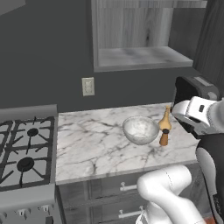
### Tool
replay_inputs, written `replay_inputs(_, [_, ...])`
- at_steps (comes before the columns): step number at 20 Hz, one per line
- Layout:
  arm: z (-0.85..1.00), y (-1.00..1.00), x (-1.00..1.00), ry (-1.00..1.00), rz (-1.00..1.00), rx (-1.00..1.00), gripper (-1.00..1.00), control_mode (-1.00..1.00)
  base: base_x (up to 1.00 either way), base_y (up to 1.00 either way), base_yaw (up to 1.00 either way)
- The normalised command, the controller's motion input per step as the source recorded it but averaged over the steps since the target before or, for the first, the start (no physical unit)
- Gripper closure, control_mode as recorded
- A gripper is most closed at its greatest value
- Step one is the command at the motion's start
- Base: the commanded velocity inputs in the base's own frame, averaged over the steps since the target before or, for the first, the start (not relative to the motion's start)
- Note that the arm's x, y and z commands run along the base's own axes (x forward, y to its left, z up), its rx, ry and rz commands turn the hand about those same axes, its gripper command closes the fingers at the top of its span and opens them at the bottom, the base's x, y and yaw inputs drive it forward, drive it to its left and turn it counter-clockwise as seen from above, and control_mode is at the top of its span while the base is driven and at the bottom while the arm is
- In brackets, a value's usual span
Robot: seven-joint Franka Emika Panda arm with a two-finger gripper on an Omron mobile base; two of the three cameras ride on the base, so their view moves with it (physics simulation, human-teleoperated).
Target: Retrieve the bottle and the shaker from the cabinet and place them next to the mixing bowl on the counter. Then add garlic from the fridge to the mixing bowl.
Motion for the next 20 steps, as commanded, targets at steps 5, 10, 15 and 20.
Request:
replay_inputs(5, [0.0, 0.0, 0.0, 0.0, 0.03, 0.0, -1.0, -1.0, 0.0, 0.0, 0.0])
replay_inputs(10, [0.0, 0.0, 0.0, 0.0, 0.0, 0.0, -1.0, 1.0, -0.23, 0.0, 0.01])
replay_inputs(15, [0.0, 0.0, 0.0, 0.0, 0.0, 0.0, -1.0, 1.0, -0.71, 0.0, 0.0])
replay_inputs(20, [0.0, 0.0, 0.0, 0.0, 0.0, 0.0, -1.0, 1.0, -0.51, 0.0, 0.0])
